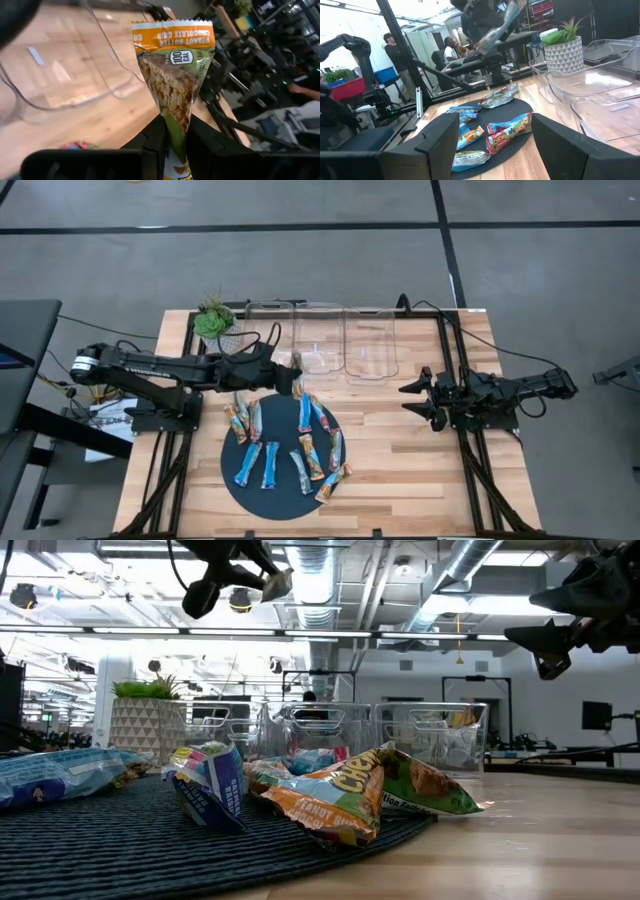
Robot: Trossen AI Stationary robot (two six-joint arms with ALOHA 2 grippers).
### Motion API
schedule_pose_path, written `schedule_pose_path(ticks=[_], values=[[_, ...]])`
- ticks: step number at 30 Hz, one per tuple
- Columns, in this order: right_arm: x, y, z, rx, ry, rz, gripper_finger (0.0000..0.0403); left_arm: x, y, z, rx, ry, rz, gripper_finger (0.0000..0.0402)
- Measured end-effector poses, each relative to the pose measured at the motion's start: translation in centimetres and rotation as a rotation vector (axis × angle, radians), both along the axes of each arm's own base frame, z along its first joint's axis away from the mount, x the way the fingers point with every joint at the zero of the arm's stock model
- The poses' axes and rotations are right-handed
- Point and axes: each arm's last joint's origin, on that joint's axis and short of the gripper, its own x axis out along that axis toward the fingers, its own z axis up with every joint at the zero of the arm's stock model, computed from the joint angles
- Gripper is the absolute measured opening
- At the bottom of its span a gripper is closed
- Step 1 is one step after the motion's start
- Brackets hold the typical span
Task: Pick and place Granola Bars by type
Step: Put the orange granola bar into the left transparent bin
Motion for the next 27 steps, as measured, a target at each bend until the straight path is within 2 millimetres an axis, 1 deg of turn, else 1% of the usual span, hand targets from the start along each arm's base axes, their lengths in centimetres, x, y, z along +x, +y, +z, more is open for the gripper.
schedule_pose_path(ticks=[3, 7, 13, 16, 21, 24, 27], values=[[0.0, 0.0, 0.0, 0.0, 0.0, 0.0, 0.0244, -0.1, 1.5, 0.0, 0.051, 0.02, 0.057, 0.0051], [0.0, 0.0, 0.0, 0.0, 0.0, 0.001, 0.0244, -0.5, 4.2, -0.2, 0.115, 0.078, 0.138, 0.005], [0.0, 0.0, 0.0, 0.0, 0.0, 0.0, 0.0244, -2.3, 9.0, -1.0, 0.159, 0.223, 0.286, 0.005], [0.0, 0.0, 0.0, 0.0, 0.0, 0.0, 0.0244, -3.4, 11.0, -1.3, 0.156, 0.281, 0.342, 0.005], [0.0, 0.0, 0.0, 0.0, 0.0, 0.001, 0.0244, -5.0, 13.0, -1.9, 0.151, 0.388, 0.404, 0.005], [0.0, 0.0, 0.0, 0.0, 0.0, 0.001, 0.0244, -5.9, 13.8, -2.5, 0.132, 0.472, 0.408, 0.005], [0.0, 0.0, 0.0, 0.0, 0.0, 0.001, 0.0244, -6.2, 14.2, -3.5, 0.083, 0.546, 0.386, 0.005]])
